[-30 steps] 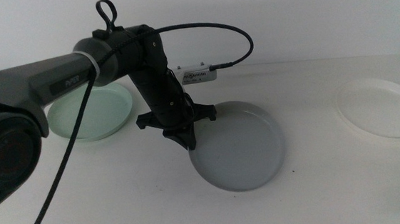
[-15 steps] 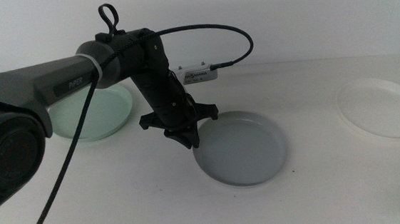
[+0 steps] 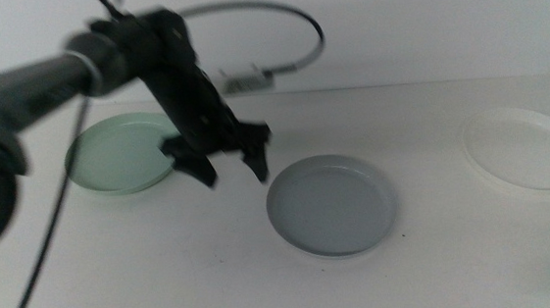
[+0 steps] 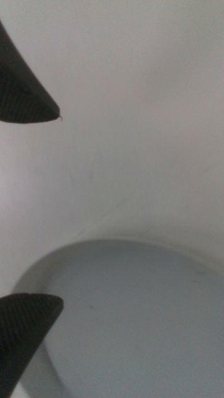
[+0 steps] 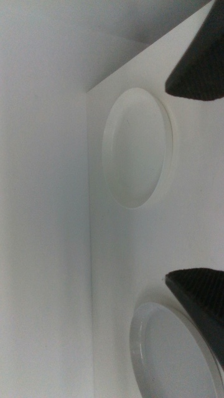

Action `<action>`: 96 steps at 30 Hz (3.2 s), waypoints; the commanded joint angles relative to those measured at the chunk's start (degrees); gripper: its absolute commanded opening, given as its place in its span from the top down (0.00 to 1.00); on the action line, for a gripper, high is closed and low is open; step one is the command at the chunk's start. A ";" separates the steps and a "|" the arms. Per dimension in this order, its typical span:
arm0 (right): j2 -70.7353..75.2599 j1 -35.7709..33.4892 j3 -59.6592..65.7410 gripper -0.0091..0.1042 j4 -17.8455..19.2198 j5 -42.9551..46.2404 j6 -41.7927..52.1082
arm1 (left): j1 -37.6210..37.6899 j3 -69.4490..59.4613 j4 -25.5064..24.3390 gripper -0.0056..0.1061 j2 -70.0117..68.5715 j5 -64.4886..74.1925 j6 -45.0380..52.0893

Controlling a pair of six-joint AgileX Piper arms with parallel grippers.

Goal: Stack the three bowls on top of each other.

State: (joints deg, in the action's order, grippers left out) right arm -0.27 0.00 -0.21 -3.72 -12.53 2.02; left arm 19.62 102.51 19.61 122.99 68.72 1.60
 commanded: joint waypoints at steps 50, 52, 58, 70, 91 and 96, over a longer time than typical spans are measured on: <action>0.27 -0.06 0.21 0.16 0.15 0.53 0.39 | -31.03 6.09 -1.78 0.51 11.60 -19.40 17.44; 0.27 -0.06 0.21 0.16 0.15 0.53 0.39 | -30.93 6.09 -0.88 0.70 11.60 -17.83 17.05; 0.27 -0.06 0.21 0.16 0.15 0.53 0.39 | -30.93 6.09 -0.07 0.97 8.88 -13.31 15.96; 0.27 -0.06 0.21 0.16 0.15 0.53 0.39 | -23.11 -16.94 4.97 0.97 -23.25 -19.97 12.88; 0.27 -0.06 0.21 0.16 0.15 0.53 0.39 | 5.07 -18.27 5.58 0.97 -13.04 -31.29 0.92; 0.27 -0.06 0.21 0.16 0.15 0.53 0.39 | 5.07 -18.27 6.81 0.97 -10.01 -32.28 2.95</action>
State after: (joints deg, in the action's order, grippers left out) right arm -0.27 0.00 -0.21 -3.72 -12.53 2.02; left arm 24.52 83.92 25.30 112.64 37.52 4.03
